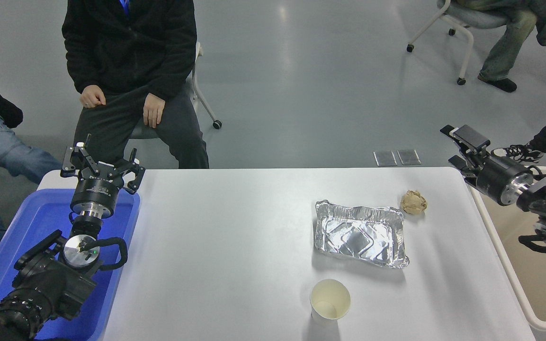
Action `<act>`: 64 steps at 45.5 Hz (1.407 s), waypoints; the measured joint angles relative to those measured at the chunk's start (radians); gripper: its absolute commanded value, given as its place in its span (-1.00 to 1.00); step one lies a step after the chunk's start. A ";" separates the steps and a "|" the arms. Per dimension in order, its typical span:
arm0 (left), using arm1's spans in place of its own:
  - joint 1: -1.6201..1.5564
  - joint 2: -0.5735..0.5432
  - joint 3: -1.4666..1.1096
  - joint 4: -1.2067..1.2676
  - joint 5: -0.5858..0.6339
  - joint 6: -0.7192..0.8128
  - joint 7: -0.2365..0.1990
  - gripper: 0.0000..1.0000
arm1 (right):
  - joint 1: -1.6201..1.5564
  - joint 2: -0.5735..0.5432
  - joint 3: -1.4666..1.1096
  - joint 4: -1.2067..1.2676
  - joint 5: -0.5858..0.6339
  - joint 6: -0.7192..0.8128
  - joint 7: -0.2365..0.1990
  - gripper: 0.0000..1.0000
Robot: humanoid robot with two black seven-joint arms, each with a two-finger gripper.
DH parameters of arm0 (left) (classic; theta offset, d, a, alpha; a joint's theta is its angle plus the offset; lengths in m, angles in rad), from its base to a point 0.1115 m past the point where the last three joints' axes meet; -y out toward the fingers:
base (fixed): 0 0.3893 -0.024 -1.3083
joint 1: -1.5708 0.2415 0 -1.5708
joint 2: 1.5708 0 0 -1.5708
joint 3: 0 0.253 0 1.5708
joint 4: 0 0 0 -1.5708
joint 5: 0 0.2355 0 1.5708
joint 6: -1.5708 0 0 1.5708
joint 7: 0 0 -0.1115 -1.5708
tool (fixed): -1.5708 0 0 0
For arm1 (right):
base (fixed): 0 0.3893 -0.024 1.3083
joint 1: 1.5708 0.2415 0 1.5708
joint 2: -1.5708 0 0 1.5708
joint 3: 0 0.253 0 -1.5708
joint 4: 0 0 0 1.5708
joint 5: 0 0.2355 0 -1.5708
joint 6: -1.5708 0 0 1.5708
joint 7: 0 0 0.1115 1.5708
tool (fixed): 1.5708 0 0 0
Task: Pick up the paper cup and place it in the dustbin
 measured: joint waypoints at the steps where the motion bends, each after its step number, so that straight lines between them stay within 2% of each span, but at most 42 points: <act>1: 0.000 0.000 0.000 0.000 0.000 0.000 0.000 0.98 | 0.015 -0.005 -0.016 0.002 -0.001 0.016 -0.005 1.00; 5: 0.000 0.000 0.000 0.000 0.000 0.000 0.000 0.98 | 0.112 -0.029 -0.128 0.013 -0.007 0.111 -0.026 1.00; 18: 0.000 0.000 0.000 0.000 0.000 0.000 0.000 0.98 | 0.340 -0.053 -0.391 0.074 -0.023 0.292 -0.049 1.00; 33: 0.000 0.000 0.000 0.000 0.000 0.000 0.000 0.98 | 0.586 -0.004 -0.597 0.193 -0.133 0.525 -0.060 1.00; 47: 0.000 0.000 0.000 0.000 0.000 0.001 0.000 0.98 | 0.782 0.217 -0.700 0.224 -0.391 0.662 -0.061 1.00; 56: 0.000 0.000 0.000 0.000 0.000 0.002 0.000 0.98 | 0.880 0.341 -0.723 0.244 -0.459 0.685 -0.068 1.00; 64: 0.000 0.000 0.000 0.000 0.000 0.002 0.000 0.98 | 0.952 0.400 -0.726 0.273 -0.480 0.694 -0.073 1.00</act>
